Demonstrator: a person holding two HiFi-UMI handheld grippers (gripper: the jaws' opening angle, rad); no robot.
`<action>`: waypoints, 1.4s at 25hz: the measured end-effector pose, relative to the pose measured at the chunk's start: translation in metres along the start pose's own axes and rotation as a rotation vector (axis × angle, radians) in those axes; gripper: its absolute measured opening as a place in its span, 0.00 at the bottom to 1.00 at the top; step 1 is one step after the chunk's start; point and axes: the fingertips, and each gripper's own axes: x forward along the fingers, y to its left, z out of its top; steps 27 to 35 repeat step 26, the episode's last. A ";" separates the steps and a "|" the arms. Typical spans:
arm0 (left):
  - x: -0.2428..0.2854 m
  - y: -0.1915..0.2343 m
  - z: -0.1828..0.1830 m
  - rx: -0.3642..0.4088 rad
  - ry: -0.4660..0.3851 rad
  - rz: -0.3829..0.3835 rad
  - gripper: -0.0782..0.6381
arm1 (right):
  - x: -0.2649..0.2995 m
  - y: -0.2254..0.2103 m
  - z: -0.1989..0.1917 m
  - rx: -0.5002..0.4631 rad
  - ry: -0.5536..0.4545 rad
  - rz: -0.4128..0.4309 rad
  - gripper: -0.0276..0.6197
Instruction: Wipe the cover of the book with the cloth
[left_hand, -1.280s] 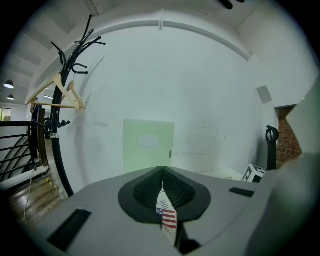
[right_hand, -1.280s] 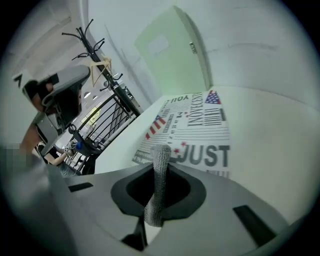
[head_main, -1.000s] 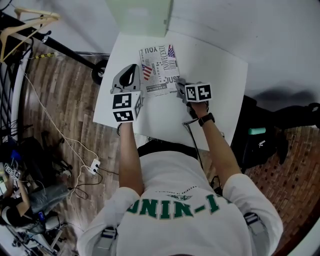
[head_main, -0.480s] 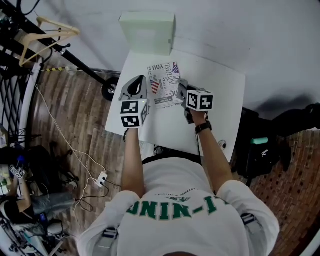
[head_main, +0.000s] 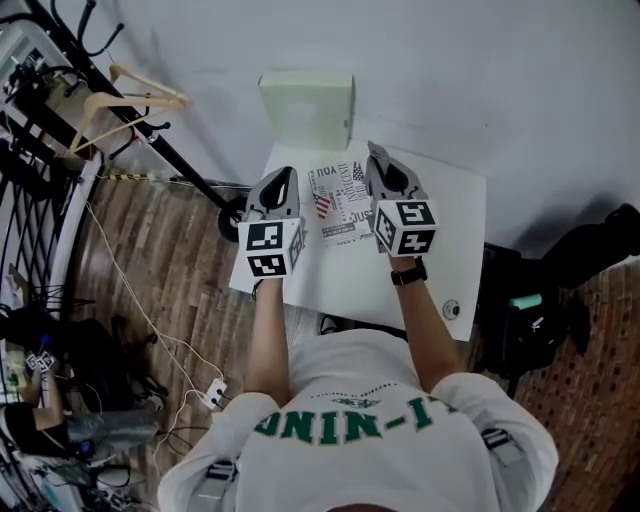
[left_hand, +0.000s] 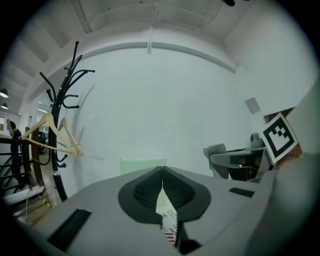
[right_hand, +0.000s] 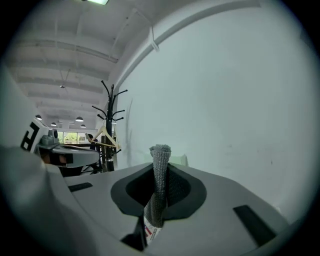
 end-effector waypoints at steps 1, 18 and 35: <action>-0.003 0.001 0.006 0.004 -0.015 0.004 0.13 | -0.006 0.002 0.009 -0.031 -0.027 -0.020 0.10; -0.029 0.013 0.014 0.021 -0.058 0.015 0.13 | -0.020 0.040 0.012 -0.117 -0.056 -0.067 0.09; -0.043 0.016 -0.014 -0.027 -0.023 0.000 0.13 | -0.032 0.051 -0.013 -0.150 0.026 -0.053 0.09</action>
